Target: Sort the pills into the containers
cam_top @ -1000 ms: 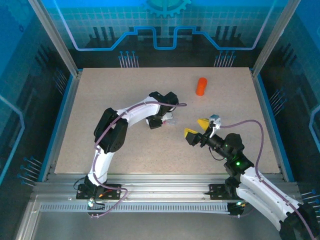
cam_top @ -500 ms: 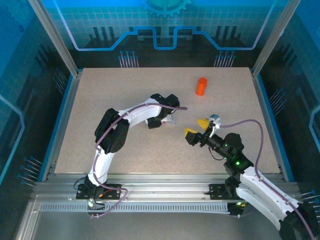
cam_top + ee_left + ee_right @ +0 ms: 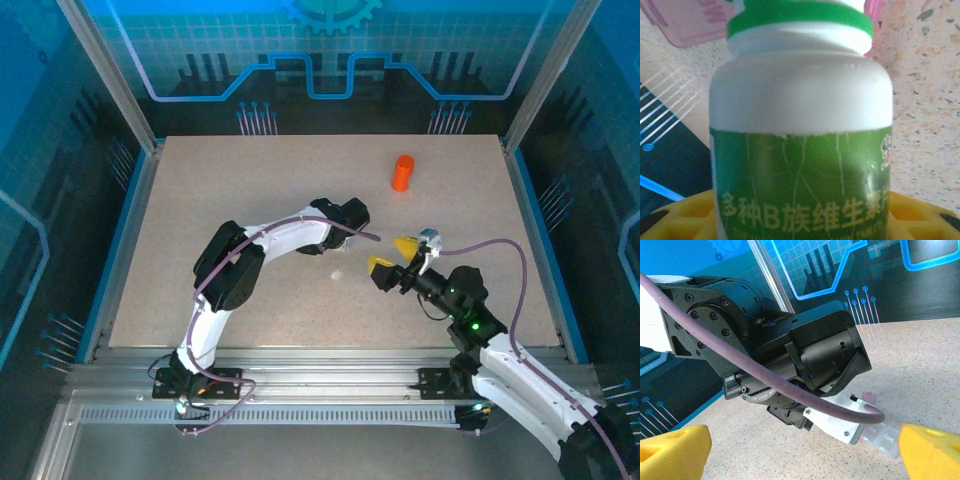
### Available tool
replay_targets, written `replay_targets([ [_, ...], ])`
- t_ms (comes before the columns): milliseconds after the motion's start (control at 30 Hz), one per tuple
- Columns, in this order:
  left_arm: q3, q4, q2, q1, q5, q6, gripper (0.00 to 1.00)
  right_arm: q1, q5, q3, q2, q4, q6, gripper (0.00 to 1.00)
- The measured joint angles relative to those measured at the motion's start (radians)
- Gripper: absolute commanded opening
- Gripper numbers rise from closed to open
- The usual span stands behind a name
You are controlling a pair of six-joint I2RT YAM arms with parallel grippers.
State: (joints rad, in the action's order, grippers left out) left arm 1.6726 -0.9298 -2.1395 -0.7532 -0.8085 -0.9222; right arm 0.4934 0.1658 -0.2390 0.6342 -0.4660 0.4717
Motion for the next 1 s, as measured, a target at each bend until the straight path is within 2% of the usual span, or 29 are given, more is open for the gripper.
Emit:
replay_targets([
  [267,-0.022,0.076,0.008,-0.004,-0.060,-0.126,0.00,0.000,0.000,0.000,0.000,0.000,0.000,0.97],
  [567,-0.072,0.126,0.073,-0.010,-0.071,-0.215,0.00,-0.001,0.000,0.000,0.000,-0.003,0.000,0.97],
  [1000,-0.077,0.187,0.015,-0.011,-0.083,-0.284,0.00,-0.004,0.000,0.000,-0.001,-0.007,0.004,0.97],
])
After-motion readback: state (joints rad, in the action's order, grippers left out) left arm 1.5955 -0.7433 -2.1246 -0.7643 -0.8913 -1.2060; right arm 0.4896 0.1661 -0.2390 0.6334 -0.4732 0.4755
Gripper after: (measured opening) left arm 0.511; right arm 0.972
